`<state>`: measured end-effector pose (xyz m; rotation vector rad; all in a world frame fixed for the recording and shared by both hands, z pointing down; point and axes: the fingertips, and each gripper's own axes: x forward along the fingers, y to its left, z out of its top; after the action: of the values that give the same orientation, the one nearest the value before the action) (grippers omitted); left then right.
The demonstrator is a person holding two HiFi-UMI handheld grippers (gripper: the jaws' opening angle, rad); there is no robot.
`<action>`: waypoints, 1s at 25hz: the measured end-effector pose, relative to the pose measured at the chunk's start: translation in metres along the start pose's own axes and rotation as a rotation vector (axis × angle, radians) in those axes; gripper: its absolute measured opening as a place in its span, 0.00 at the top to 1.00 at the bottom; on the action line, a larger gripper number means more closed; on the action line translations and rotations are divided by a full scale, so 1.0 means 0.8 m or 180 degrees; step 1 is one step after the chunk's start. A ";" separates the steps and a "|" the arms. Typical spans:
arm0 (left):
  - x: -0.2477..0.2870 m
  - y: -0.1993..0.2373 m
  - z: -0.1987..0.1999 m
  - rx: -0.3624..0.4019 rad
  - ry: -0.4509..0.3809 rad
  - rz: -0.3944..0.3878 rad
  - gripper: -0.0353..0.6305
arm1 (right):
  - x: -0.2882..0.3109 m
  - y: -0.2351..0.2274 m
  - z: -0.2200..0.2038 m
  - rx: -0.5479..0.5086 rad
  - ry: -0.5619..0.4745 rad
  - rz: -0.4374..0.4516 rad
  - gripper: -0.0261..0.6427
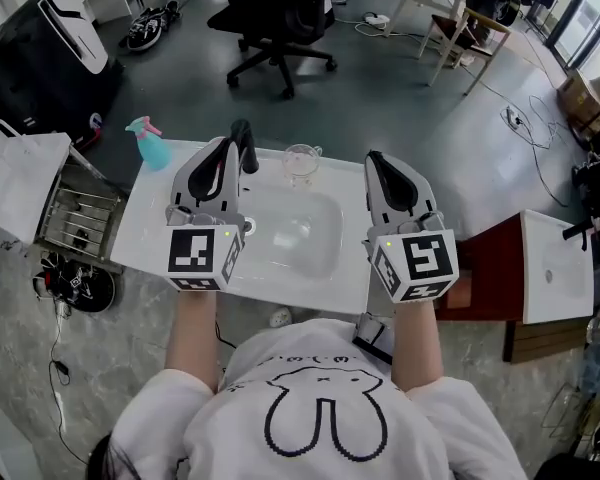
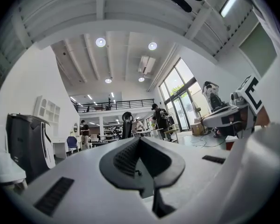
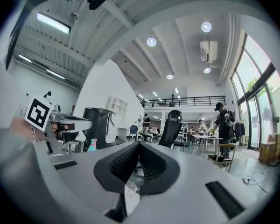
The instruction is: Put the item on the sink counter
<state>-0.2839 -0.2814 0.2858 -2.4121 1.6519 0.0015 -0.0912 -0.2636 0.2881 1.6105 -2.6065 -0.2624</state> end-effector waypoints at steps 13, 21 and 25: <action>-0.003 0.003 0.047 0.0242 -0.0187 -0.0092 0.93 | -0.025 -0.039 0.074 -0.0301 -0.0509 -0.0329 0.92; -0.001 0.011 0.051 0.0222 -0.0216 -0.0064 0.93 | -0.021 -0.046 0.071 -0.0307 -0.0467 -0.0336 0.92; 0.000 0.011 0.053 0.0255 -0.0211 -0.0076 0.93 | -0.021 -0.046 0.072 -0.0326 -0.0437 -0.0344 0.92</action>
<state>-0.2868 -0.2772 0.2428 -2.3464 1.5640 0.0111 -0.0596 -0.2581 0.2258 1.7588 -2.5572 -0.5219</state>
